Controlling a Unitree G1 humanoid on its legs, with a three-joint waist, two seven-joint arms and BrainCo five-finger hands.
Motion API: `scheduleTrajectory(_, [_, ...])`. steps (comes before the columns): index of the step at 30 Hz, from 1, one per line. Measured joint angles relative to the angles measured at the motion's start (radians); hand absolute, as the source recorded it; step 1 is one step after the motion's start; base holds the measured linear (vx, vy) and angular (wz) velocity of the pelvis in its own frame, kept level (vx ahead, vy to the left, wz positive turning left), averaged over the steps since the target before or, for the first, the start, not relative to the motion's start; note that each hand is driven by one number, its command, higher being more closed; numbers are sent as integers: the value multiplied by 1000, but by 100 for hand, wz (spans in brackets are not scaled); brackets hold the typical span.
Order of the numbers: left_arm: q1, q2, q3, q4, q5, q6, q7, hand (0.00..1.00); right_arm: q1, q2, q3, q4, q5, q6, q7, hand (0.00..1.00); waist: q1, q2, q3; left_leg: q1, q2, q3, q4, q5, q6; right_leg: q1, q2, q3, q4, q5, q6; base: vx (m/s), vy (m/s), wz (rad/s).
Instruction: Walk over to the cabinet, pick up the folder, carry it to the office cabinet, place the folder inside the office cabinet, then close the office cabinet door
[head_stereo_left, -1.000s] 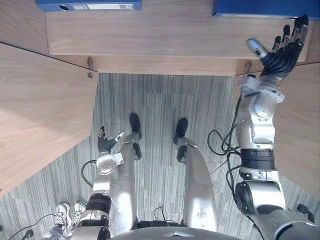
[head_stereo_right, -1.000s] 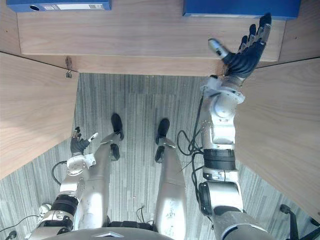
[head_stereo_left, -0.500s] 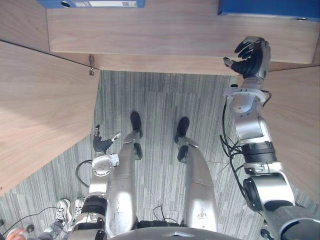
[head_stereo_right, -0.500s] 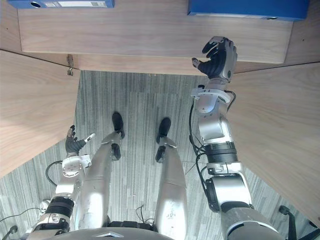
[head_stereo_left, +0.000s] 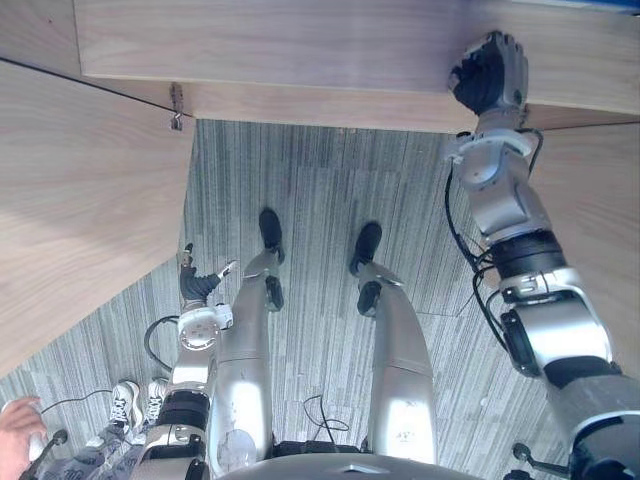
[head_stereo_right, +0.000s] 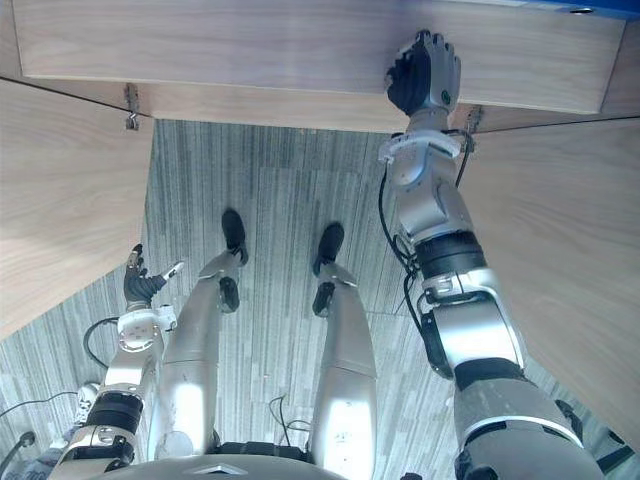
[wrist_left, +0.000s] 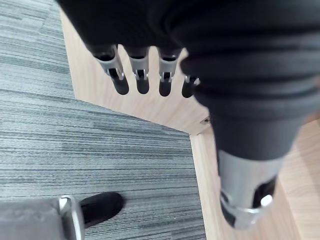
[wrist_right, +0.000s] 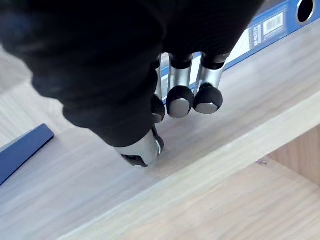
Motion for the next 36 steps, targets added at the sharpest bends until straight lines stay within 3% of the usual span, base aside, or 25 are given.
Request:
scheduleTrajectory(10, [13, 26, -16, -48, -20, -19, 0, 0, -157, -56, 71, 104, 118, -30, 3, 100, -2, 0, 0, -23, -5, 24, -43, 38, 9, -40, -17, -7, 1, -2, 1, 5, -17, 7])
scheduleTrajectory(22, [45, 20, -52, -74, -59, -29, -2, 0, -296, -95, 99, 227, 456, -103, 11, 100, -13, 0, 0, -11, -16, 31, -146, 107, 2, -59, -24, -27, -18, 11, -7, -13, -39, 6])
scheduleTrajectory(28, [45, -8, -49, -71, -60, -29, -1, 0, -301, -92, 67, 234, 585, -109, 10, 100, -10, 0, 0, -5, -5, 58, -152, 114, 2, -58, -20, -24, -30, 20, -7, -25, -36, -2])
scheduleTrajectory(31, [42, -19, -39, -52, -61, -27, -1, 0, -240, -68, -6, 182, 659, -120, 9, 100, -8, 0, 0, -4, 7, 62, -129, 114, 8, -45, -11, -22, -31, 27, -8, -7, -43, -10])
scheduleTrajectory(36, [38, -29, -27, -14, -60, -19, -1, 0, 89, 45, -120, -112, 739, -134, 8, 100, -15, 0, -1, 45, 40, 67, -43, 54, 8, 30, 12, -13, -26, 18, -8, -19, -52, -17])
